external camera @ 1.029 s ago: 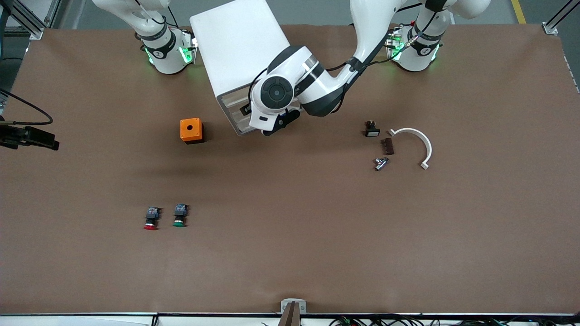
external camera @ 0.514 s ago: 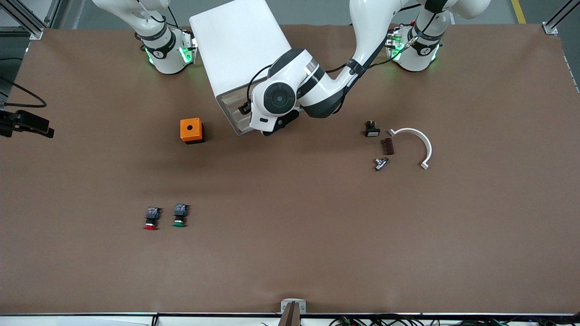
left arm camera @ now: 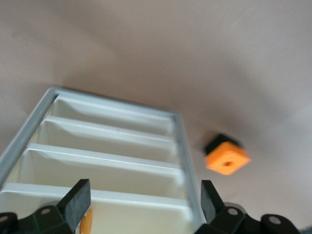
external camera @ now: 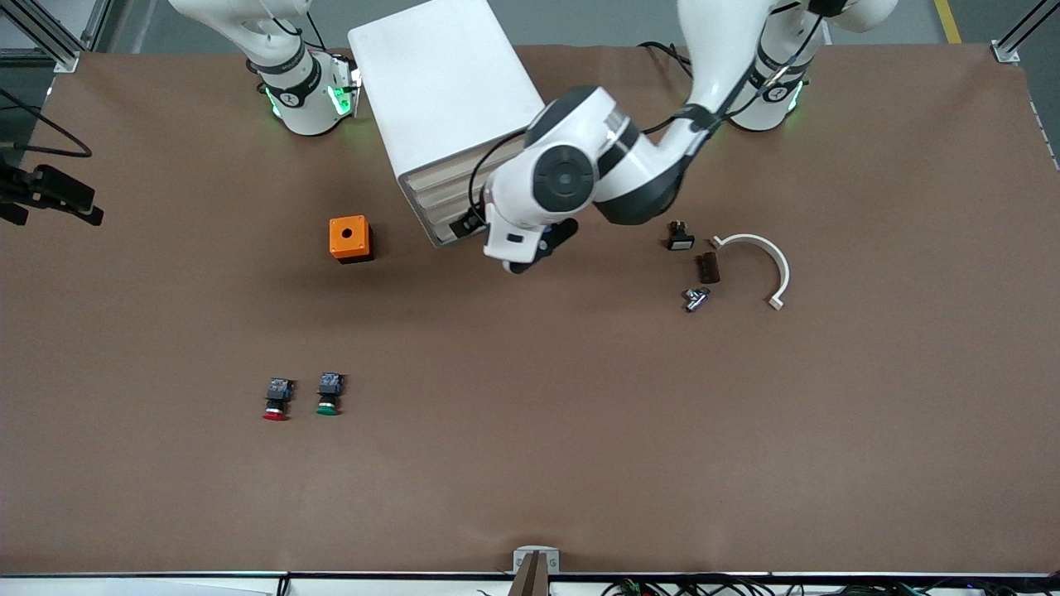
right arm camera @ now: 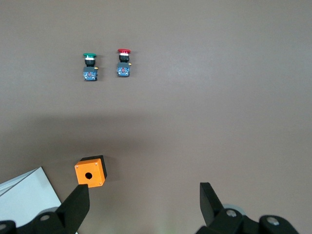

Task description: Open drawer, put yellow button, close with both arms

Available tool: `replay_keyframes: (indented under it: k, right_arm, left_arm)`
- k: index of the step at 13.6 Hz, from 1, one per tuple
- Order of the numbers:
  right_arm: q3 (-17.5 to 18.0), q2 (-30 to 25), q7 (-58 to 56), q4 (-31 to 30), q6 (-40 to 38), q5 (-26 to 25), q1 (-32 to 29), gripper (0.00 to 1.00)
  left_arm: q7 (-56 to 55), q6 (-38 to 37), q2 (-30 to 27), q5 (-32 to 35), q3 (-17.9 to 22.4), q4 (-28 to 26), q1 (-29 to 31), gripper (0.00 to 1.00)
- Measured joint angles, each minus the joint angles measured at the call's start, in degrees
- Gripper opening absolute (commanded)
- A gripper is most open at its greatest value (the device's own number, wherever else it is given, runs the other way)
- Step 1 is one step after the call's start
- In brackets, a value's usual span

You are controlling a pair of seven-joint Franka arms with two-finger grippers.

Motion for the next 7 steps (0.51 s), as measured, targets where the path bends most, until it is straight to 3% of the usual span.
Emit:
replay_keyframes:
  k: [3,7]
  right_arm:
    - [0.2,-2.5,-0.1,-1.6,0.0,0.0,0.2,1.0]
    - [0.3,-2.7,-0.1,-2.2,0.5,0.0,1.5,1.0]
  left_arm:
    - [5.2,-2.3,-7.6,3.0,0.0,1.0,6.8,0.99]
    - [22.6,-18.1,-17.3,5.5,0.2,0.8,17.4,0.99]
